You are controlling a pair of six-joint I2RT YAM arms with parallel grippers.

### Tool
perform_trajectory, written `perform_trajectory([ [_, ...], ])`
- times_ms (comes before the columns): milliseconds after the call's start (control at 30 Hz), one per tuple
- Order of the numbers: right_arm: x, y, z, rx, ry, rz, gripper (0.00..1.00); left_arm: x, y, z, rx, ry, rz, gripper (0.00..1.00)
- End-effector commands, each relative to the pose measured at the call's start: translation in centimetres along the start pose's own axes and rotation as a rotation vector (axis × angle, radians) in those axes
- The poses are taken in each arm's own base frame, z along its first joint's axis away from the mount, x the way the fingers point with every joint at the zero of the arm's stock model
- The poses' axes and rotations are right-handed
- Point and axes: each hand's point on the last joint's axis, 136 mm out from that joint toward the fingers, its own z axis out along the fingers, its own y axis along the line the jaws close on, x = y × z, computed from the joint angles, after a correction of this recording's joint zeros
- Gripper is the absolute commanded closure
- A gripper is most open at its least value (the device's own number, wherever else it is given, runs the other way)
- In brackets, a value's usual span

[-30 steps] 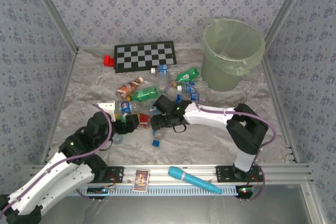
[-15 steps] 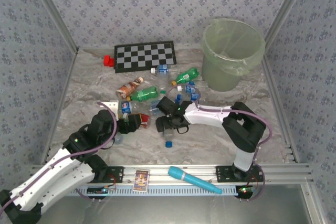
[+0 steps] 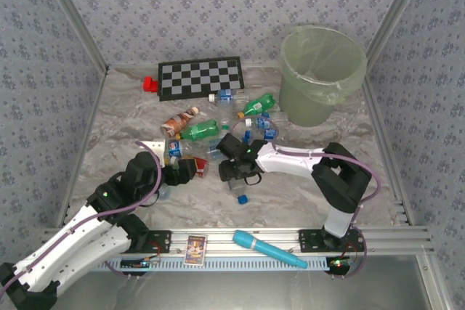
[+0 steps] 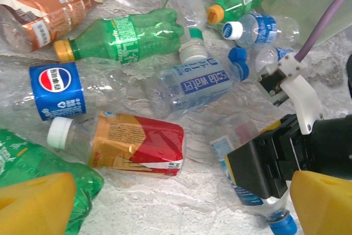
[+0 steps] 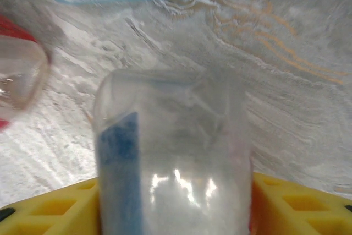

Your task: Put the plastic bottles in the bin

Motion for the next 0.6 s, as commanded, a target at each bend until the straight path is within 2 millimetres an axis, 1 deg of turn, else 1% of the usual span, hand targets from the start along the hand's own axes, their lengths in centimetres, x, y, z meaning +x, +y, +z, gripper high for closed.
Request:
perform_trajectory([
  [0, -1.0, -0.5, -2.5, 0.009, -0.047, 0.026, 0.39, -1.2, -2.5, -1.0, 0.125, -0.030, 0.009, 0.00],
  [67, -1.5, -0.9, -3.4, 0.013, -0.069, 0.028, 0.41, -1.5, -3.5, -1.3, 0.183, -0.040, 0.010, 0.00],
  [167, -2.4, -1.5, -5.3, 0.019, -0.111, 0.028, 0.41, -1.9, -4.9, -1.9, 0.261, -0.057, 0.018, 0.00],
  [267, -3.3, -2.4, -7.6, 0.029, -0.167, 0.027, 0.42, -2.3, -6.0, -2.5, 0.325, -0.079, 0.021, 0.00],
  [333, -4.4, -2.9, -9.7, 0.022, -0.222, 0.047, 0.42, -2.7, -6.5, -2.9, 0.359, -0.103, 0.018, 0.00],
  [367, -4.5, -3.5, -10.6, 0.037, -0.227, 0.038, 0.42, -2.9, -6.7, -3.1, 0.371, -0.115, 0.016, 0.00],
  [400, -4.9, -3.9, -11.8, 0.043, -0.252, 0.024, 0.43, -3.1, -6.8, -3.3, 0.382, -0.128, 0.016, 0.00],
  [533, -6.6, -5.7, -16.5, 0.049, -0.361, 0.034, 0.45, -4.1, -7.4, -4.2, 0.418, -0.174, 0.012, 0.00],
  [567, -7.4, -5.9, -18.2, 0.038, -0.402, 0.042, 0.45, -4.3, -7.5, -4.4, 0.423, -0.182, 0.013, 0.00],
])
